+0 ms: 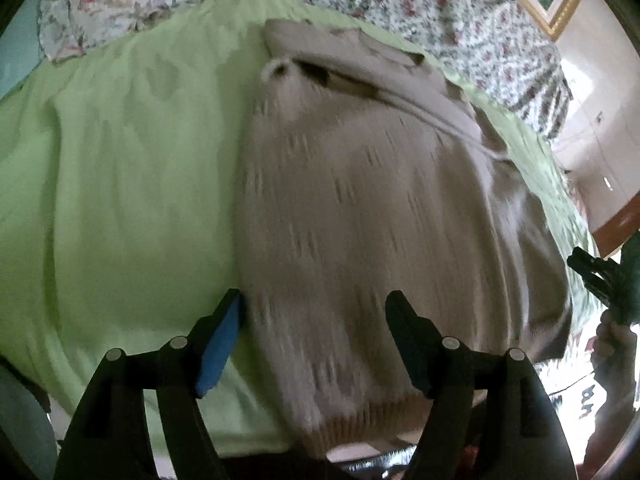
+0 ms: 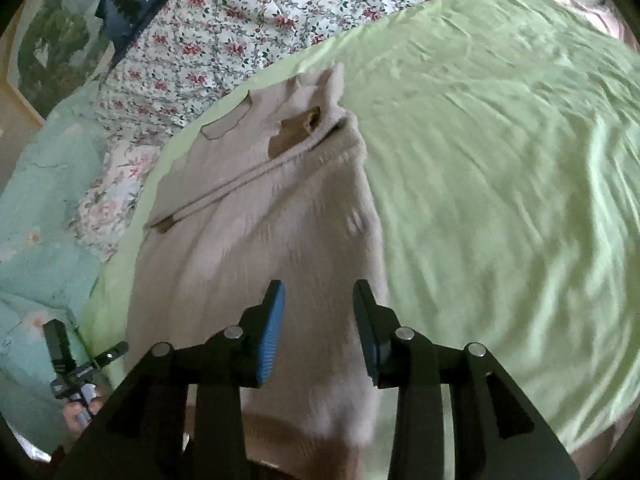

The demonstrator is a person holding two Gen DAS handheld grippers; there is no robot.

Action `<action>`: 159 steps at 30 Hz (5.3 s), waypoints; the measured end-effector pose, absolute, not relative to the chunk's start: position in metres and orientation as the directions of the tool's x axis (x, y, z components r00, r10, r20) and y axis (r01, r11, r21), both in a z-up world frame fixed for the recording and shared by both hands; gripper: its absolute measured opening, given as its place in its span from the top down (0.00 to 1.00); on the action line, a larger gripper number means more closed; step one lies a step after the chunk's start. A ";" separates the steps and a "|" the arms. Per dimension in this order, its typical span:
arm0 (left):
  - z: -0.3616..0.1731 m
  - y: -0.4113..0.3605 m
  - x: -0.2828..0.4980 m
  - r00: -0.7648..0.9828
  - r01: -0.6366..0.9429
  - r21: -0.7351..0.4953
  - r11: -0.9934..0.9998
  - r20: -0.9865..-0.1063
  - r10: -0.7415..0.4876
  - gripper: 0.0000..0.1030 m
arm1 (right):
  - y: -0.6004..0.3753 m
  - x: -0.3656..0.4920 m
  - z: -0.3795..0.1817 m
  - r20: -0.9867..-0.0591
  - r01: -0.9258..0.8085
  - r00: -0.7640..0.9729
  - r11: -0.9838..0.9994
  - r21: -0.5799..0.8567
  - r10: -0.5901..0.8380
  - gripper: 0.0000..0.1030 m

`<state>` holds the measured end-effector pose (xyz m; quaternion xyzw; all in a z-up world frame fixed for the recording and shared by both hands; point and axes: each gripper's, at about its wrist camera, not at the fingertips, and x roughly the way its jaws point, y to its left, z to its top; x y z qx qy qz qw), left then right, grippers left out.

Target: Fold small clothes

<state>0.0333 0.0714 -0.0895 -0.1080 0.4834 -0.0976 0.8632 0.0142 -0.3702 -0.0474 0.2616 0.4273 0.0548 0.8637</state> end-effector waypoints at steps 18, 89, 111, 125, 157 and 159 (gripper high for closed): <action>-0.112 0.068 -0.016 0.435 0.191 -0.459 0.868 -0.753 -0.494 0.21 | -0.359 -0.032 -0.091 -0.657 -0.068 0.482 0.773 0.631 0.579 0.64; -0.054 0.059 0.362 0.641 0.084 -0.364 0.928 -0.693 -0.330 0.87 | -0.381 0.324 -0.075 -0.658 0.092 0.675 0.847 0.523 0.333 0.82; -0.056 0.009 0.371 0.567 0.173 -0.168 0.971 -0.788 -0.237 0.79 | -0.298 0.352 -0.070 -0.786 -0.221 0.503 0.933 0.285 0.360 0.73; -0.026 0.088 0.321 0.665 -0.043 -0.291 0.956 -0.722 -0.190 0.62 | -0.362 0.310 -0.026 -0.667 0.062 0.711 0.925 0.376 0.223 0.72; -0.093 0.065 0.196 0.675 -0.162 -0.673 0.722 -0.609 -0.416 0.24 | -0.289 0.143 -0.061 -0.671 -0.005 0.611 0.849 0.528 0.421 0.60; -0.093 0.069 0.207 0.690 -0.178 -0.666 0.724 -0.609 -0.391 0.24 | -0.289 0.146 -0.060 -0.668 -0.011 0.611 0.849 0.528 0.424 0.60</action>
